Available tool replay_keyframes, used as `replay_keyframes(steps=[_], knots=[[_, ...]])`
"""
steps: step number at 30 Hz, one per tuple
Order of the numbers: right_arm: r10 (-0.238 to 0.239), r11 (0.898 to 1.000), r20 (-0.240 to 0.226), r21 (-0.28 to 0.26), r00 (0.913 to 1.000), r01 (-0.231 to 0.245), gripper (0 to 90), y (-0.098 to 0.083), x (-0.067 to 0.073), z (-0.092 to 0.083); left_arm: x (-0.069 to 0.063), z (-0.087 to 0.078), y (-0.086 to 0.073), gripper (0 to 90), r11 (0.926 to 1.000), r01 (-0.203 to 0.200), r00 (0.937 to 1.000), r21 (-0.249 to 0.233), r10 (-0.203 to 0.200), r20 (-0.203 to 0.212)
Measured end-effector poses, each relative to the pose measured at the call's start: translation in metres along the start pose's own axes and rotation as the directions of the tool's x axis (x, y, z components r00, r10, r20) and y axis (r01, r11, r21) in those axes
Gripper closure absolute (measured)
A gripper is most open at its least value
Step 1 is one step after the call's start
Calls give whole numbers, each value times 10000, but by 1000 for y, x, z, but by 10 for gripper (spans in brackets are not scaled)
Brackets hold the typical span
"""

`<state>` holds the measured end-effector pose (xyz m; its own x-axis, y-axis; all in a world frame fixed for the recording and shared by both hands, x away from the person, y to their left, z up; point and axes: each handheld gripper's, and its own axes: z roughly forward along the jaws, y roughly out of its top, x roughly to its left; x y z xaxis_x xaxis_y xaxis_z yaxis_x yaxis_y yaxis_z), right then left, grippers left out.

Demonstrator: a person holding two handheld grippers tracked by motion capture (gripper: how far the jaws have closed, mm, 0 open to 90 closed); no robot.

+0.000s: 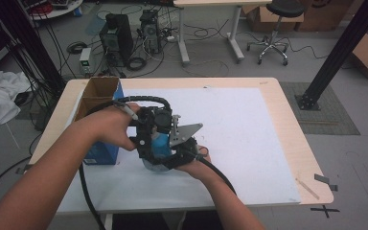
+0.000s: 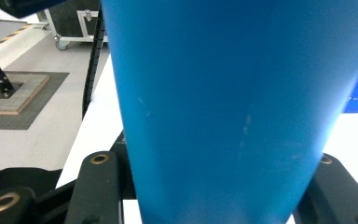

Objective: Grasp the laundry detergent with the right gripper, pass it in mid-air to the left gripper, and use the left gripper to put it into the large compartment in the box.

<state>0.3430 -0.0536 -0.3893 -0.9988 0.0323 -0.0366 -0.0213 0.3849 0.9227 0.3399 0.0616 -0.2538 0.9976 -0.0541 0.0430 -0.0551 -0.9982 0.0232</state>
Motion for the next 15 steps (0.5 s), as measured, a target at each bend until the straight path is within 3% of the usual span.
replay_keyframes(steps=[15], knots=[[39, 10000, -25, -53, 10000, -39, 462, -2, 0, 5, -2, 6, -4, 139, 9999, 22, 9996, 171, -17, -285]])
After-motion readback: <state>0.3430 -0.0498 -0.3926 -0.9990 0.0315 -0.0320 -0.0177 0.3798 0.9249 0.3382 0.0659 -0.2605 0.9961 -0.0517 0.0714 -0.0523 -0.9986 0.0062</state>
